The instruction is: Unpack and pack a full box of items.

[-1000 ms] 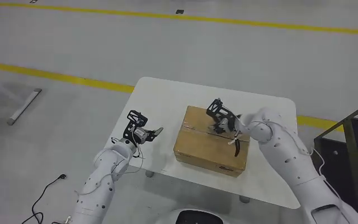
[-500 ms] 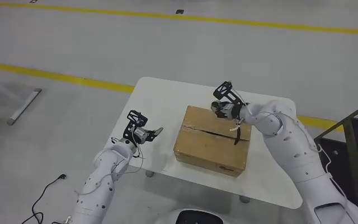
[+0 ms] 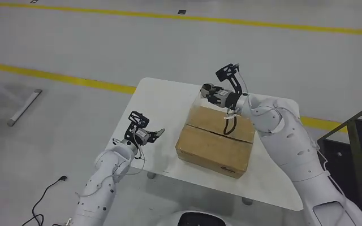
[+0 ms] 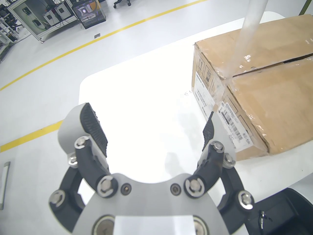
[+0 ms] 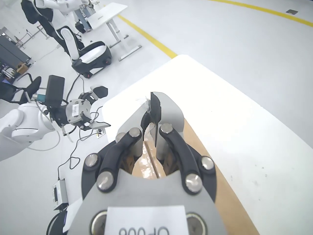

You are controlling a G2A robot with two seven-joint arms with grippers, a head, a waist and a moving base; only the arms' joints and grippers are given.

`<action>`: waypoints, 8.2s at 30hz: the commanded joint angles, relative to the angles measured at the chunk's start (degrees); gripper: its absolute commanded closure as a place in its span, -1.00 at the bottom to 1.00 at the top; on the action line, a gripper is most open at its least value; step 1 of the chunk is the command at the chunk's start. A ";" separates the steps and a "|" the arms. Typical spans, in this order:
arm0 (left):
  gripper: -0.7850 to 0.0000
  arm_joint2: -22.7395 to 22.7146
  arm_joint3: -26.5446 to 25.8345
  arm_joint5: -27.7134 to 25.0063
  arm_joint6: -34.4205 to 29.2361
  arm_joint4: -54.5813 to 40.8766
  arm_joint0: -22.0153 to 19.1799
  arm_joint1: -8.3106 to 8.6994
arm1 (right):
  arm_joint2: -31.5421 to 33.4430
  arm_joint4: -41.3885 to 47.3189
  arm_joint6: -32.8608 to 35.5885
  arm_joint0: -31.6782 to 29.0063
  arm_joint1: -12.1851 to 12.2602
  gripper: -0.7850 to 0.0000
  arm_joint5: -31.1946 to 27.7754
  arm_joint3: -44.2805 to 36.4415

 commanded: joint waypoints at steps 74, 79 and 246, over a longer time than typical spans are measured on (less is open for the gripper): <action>1.00 17.04 23.28 0.14 10.19 -21.99 -15.62 -6.64 | -12.86 -10.33 -10.32 13.28 -7.83 1.00 -18.37 14.64; 1.00 17.45 24.36 0.47 10.83 -22.03 -16.24 -6.96 | -12.87 -9.65 -10.25 13.39 -8.13 1.00 -18.47 15.17; 0.29 11.48 38.62 2.27 -17.02 -31.96 -27.80 -8.08 | 11.88 -18.11 -0.45 -18.53 0.72 0.07 2.39 -10.61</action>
